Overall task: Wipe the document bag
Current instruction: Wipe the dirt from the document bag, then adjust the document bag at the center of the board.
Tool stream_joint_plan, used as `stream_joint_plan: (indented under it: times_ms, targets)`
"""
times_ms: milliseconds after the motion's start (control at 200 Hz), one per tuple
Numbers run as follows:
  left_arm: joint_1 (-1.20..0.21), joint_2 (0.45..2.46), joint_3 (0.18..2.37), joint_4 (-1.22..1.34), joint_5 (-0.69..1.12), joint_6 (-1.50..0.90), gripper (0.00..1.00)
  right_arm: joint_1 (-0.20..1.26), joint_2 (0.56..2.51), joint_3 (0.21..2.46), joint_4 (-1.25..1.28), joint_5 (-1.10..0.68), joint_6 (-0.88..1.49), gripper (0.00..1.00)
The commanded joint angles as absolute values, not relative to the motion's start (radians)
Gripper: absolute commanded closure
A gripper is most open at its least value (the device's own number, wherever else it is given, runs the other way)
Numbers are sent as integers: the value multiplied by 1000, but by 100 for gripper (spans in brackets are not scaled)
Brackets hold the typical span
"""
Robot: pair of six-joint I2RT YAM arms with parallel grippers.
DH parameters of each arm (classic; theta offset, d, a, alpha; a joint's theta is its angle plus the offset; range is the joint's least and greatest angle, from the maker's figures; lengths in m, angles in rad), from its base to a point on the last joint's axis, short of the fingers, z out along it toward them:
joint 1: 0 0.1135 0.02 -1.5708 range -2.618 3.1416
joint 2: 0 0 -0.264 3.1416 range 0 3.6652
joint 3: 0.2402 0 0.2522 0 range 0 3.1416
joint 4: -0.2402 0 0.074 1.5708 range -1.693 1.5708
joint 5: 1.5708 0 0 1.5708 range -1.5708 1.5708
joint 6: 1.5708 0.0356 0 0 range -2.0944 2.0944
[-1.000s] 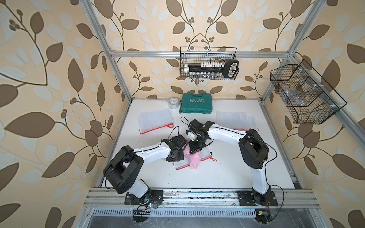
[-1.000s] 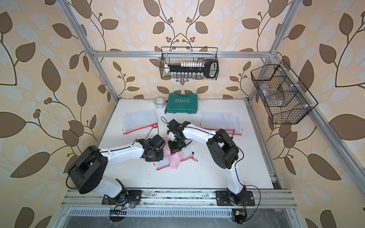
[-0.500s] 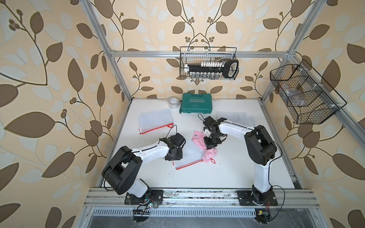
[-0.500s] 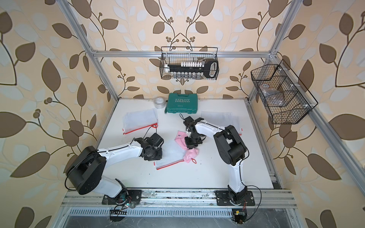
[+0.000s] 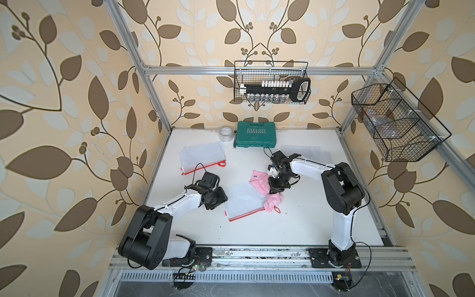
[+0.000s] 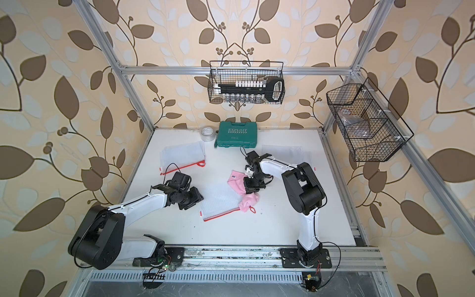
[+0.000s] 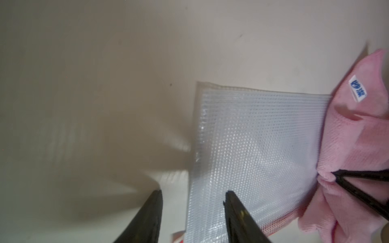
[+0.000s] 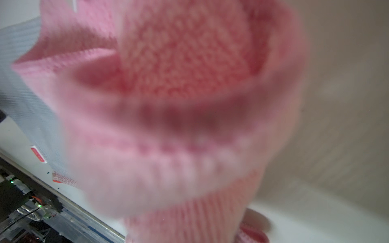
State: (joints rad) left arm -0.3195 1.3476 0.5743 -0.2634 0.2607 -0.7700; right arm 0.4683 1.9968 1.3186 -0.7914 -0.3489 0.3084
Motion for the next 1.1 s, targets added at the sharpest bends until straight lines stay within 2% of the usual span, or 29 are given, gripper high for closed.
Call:
stream_joint_plan:
  times_ms: [0,185,420,495,560,705,895,1010,1095]
  targets:
    - [-318,1403,506,-183,316,-805,49,451,2078,1232,-818,-316,298,100]
    - [-318,1519,426,-55,375,-838,50,447,2092,1235,-804,-363,305,100]
    - [-318,1575,374,56,393,-848,50,446,2097,1225,-790,-393,310,100]
    - [-318,1565,383,50,387,-873,55,446,2095,1219,-789,-391,310,100]
    - [-318,1522,394,20,368,-877,66,446,2090,1215,-787,-390,310,100]
    - [-318,1307,465,-188,238,-836,100,447,2046,1217,-789,-395,316,100]
    - [-282,1098,727,-591,23,-692,100,448,1889,1280,-852,-369,341,100]
    - [-273,1128,992,-896,-161,-550,100,432,1810,1313,-901,-278,366,100]
    - [-286,1189,1178,-1094,-363,-474,100,399,1782,1301,-904,-219,387,100]
